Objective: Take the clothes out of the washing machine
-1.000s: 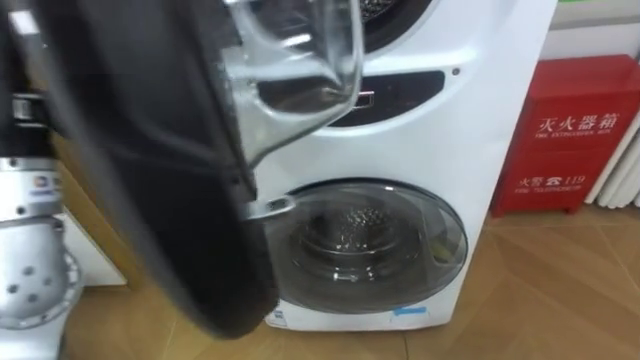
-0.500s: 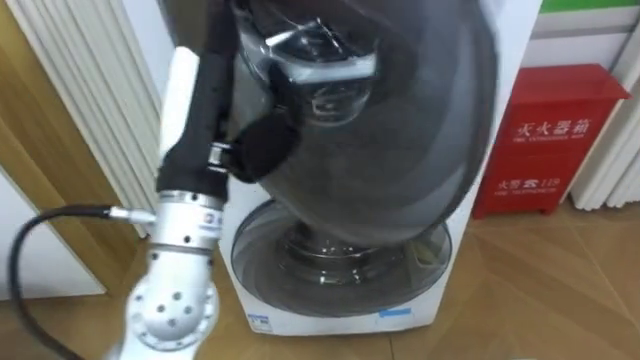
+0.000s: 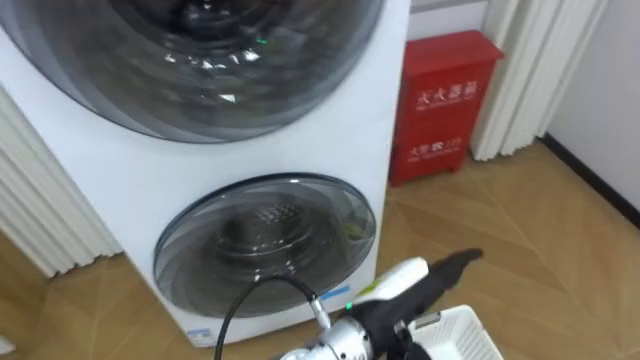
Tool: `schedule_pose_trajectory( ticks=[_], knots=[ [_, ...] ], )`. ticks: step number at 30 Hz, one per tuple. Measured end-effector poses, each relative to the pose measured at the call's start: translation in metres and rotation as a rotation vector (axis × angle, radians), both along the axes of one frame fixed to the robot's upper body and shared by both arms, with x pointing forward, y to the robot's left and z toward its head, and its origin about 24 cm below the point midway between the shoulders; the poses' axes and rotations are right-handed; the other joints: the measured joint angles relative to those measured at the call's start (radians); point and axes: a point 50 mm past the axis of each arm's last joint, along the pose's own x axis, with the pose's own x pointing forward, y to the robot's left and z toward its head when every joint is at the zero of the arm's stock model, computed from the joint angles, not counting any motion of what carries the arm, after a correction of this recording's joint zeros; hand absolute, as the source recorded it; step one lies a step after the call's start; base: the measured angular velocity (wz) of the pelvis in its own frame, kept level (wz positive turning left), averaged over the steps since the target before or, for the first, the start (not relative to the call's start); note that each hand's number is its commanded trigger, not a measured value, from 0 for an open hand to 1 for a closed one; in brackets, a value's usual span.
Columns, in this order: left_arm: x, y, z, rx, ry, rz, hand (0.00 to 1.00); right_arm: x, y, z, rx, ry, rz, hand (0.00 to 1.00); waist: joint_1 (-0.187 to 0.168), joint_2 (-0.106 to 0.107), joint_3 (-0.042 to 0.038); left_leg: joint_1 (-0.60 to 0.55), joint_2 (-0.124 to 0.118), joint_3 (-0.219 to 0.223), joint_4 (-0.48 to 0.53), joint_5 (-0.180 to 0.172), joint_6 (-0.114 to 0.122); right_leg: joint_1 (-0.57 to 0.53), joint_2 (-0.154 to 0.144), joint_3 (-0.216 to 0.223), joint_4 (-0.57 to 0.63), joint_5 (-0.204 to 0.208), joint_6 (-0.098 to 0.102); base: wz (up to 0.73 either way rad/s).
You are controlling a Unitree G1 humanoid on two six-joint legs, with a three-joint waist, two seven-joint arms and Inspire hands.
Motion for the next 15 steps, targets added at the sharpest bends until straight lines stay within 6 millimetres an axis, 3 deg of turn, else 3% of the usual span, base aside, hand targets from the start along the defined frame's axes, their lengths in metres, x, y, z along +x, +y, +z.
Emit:
schedule_pose_trajectory(
  ticks=[6, 10, 12, 15],
  knots=[
    [0.000, 0.022, -0.042, 0.107, 0.131, 0.056, 0.00, -0.001, 0.003, 0.000, 0.007, -0.003, 0.010, 0.00, 0.021, -0.011, 0.0051, 0.011, 0.000, 0.007, -0.008, 0.000, 0.000, -0.003, 0.000, 0.002, -0.001, 0.000, 0.000, -0.01],
    [-0.004, 0.050, -0.071, 0.192, 0.205, 0.163, 0.00, -0.008, 0.001, -0.002, 0.006, 0.008, -0.003, 0.00, 0.049, -0.024, -0.0033, 0.017, 0.000, 0.007, -0.008, 0.000, 0.000, 0.002, 0.001, 0.007, -0.002, -0.002, 0.002, -0.02],
    [-0.010, 0.067, -0.090, 0.236, 0.263, 0.233, 0.00, -0.013, 0.001, -0.003, 0.005, 0.019, -0.007, 0.00, 0.069, -0.032, -0.0114, 0.026, 0.000, 0.007, -0.008, 0.000, 0.000, 0.007, 0.001, 0.011, 0.000, -0.002, 0.002, -0.08],
    [-0.029, 0.100, -0.120, 0.304, 0.362, 0.383, 0.00, -0.022, -0.002, -0.005, 0.008, 0.033, -0.037, 0.00, 0.103, -0.052, -0.0187, 0.031, 0.001, 0.005, -0.010, 0.000, 0.000, 0.010, 0.003, 0.016, 0.000, -0.001, 0.000, -0.05]
  ],
)
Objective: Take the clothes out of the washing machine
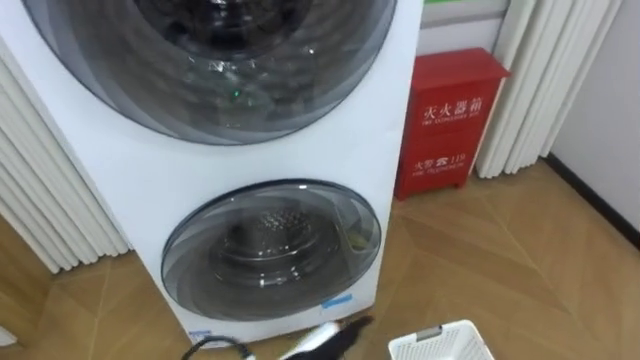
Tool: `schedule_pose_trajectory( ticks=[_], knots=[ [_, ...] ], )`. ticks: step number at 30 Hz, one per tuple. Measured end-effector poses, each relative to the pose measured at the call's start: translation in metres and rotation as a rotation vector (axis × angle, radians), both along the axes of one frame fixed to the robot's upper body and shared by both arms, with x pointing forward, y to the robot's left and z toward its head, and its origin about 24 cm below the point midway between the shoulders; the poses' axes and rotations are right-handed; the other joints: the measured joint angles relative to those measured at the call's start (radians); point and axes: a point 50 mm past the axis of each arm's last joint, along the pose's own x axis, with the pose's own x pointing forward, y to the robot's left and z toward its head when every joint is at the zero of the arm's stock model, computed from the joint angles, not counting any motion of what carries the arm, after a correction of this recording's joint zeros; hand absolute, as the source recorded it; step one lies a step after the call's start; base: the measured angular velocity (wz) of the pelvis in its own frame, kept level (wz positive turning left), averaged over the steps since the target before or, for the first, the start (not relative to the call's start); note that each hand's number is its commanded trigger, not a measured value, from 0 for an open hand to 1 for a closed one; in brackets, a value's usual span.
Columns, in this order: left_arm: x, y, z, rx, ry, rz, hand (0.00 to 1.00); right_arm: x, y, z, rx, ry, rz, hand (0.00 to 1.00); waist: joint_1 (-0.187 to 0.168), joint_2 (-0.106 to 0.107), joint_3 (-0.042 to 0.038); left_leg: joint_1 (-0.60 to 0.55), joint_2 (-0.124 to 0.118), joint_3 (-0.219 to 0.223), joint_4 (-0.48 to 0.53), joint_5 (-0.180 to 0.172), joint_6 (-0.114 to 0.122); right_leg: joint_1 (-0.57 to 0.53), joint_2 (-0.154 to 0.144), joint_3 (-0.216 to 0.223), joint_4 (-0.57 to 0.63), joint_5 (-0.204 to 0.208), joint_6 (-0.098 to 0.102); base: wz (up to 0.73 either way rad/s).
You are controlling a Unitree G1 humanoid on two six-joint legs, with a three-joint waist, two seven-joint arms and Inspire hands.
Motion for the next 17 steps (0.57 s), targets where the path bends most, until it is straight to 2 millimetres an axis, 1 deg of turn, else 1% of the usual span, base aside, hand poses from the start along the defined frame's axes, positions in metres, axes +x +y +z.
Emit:
schedule_pose_trajectory(
  ticks=[1, 3, 4, 5, 6, 7, 8, 9, 10, 11, 12, 13, 14, 15, 16, 17],
  knots=[
    [-0.009, 0.013, -0.010, 0.034, 0.033, 0.056, 0.00, -0.003, -0.001, 0.000, 0.003, -0.002, -0.022, 0.00, 0.013, -0.004, -0.0008, 0.000, 0.000, 0.000, -0.001, 0.000, 0.000, 0.000, 0.000, 0.000, -0.001, 0.000, 0.000, 0.03],
    [-0.031, 0.045, -0.030, 0.095, 0.112, 0.201, 0.00, -0.009, -0.004, -0.001, 0.007, 0.005, -0.070, 0.00, 0.039, -0.004, -0.0008, 0.001, 0.001, -0.004, -0.003, -0.003, -0.004, 0.002, 0.001, -0.001, -0.001, 0.000, 0.000, 0.00],
    [-0.037, 0.053, -0.034, 0.109, 0.132, 0.240, 0.00, -0.010, -0.004, -0.001, 0.005, 0.007, -0.078, 0.00, 0.044, -0.004, -0.0008, 0.002, 0.001, -0.005, -0.005, -0.003, -0.005, 0.004, 0.001, -0.005, -0.001, 0.000, 0.000, 0.10],
    [-0.052, 0.070, -0.043, 0.145, 0.172, 0.325, 0.00, -0.013, -0.007, -0.002, 0.003, 0.012, -0.102, 0.00, 0.046, -0.001, -0.0009, 0.005, 0.001, -0.008, -0.008, -0.004, -0.006, 0.007, 0.001, -0.014, -0.001, 0.000, 0.000, 0.11],
    [-0.061, 0.079, -0.047, 0.160, 0.195, 0.372, 0.00, -0.014, -0.008, -0.002, 0.000, 0.015, -0.112, 0.00, 0.052, 0.000, 0.0000, 0.009, 0.001, -0.008, -0.013, -0.004, -0.006, 0.009, 0.002, -0.016, -0.001, 0.000, 0.000, 0.04],
    [-0.080, 0.096, -0.054, 0.195, 0.240, 0.468, 0.00, -0.019, -0.011, -0.003, -0.003, 0.022, -0.135, 0.00, 0.066, 0.003, -0.0014, 0.018, 0.001, -0.007, -0.021, -0.004, -0.006, 0.013, 0.002, -0.016, -0.002, 0.000, 0.000, 0.00],
    [-0.100, 0.112, -0.059, 0.222, 0.286, 0.579, 0.00, -0.024, -0.012, -0.004, 0.001, 0.033, -0.177, 0.00, 0.079, 0.009, -0.0047, 0.019, 0.001, -0.009, -0.022, -0.004, -0.007, 0.015, 0.003, -0.018, -0.002, 0.000, 0.000, -0.04],
    [-0.110, 0.120, -0.061, 0.238, 0.308, 0.631, 0.00, -0.026, -0.014, -0.004, 0.002, 0.039, -0.194, 0.00, 0.090, 0.010, -0.0050, 0.020, 0.002, -0.009, -0.023, -0.004, -0.007, 0.015, 0.003, -0.018, -0.002, 0.000, 0.000, 0.00],
    [-0.130, 0.136, -0.063, 0.274, 0.347, 0.733, 0.00, -0.032, -0.017, -0.005, 0.002, 0.051, -0.231, 0.00, 0.109, 0.013, -0.0036, 0.023, 0.002, -0.007, -0.023, -0.005, -0.007, 0.016, 0.004, -0.018, -0.003, 0.000, 0.000, 0.00],
    [-0.151, 0.149, -0.064, 0.331, 0.390, 0.800, 0.00, -0.037, -0.019, -0.006, 0.006, 0.064, -0.274, 0.00, 0.121, 0.016, -0.0014, 0.031, 0.002, -0.006, -0.024, -0.006, -0.008, 0.025, 0.004, -0.018, -0.003, 0.000, 0.000, 0.00],
    [-0.162, 0.153, -0.065, 0.358, 0.416, 0.827, 0.00, -0.040, -0.020, -0.006, 0.007, 0.068, -0.290, 0.00, 0.124, 0.016, -0.0013, 0.036, 0.003, -0.007, -0.024, -0.007, -0.009, 0.030, 0.004, -0.018, -0.003, 0.000, 0.000, 0.00],
    [-0.187, 0.160, -0.065, 0.407, 0.472, 0.873, 0.00, -0.043, -0.022, -0.006, 0.013, 0.071, -0.320, 0.00, 0.130, 0.022, -0.0013, 0.044, 0.003, -0.007, -0.026, -0.009, -0.010, 0.037, 0.004, -0.023, -0.003, 0.000, 0.000, 0.00],
    [-0.210, 0.162, -0.066, 0.439, 0.541, 0.915, 0.00, -0.045, -0.024, -0.006, 0.014, 0.077, -0.346, 0.00, 0.137, 0.024, 0.0011, 0.051, 0.003, -0.010, -0.026, -0.014, -0.010, 0.045, 0.004, -0.024, -0.005, 0.000, 0.001, 0.00],
    [-0.220, 0.161, -0.066, 0.448, 0.576, 0.928, 0.00, -0.048, -0.025, -0.007, 0.014, 0.083, -0.358, 0.00, 0.140, 0.026, 0.0019, 0.053, 0.003, -0.011, -0.025, -0.016, -0.009, 0.049, 0.004, -0.025, -0.006, -0.001, 0.001, 0.00],
    [-0.234, 0.158, -0.067, 0.457, 0.630, 0.954, 0.00, -0.053, -0.025, -0.007, 0.018, 0.093, -0.389, 0.00, 0.148, 0.029, 0.0008, 0.052, 0.001, -0.014, -0.022, -0.019, -0.008, 0.055, 0.002, -0.027, -0.010, -0.002, 0.003, 0.10],
    [-0.242, 0.152, -0.068, 0.452, 0.666, 0.974, 0.00, -0.055, -0.026, -0.008, 0.025, 0.098, -0.414, 0.00, 0.153, 0.028, 0.0015, 0.050, -0.002, -0.020, -0.016, -0.020, -0.007, 0.062, -0.001, -0.034, -0.020, -0.003, 0.004, 0.10]
  ],
)
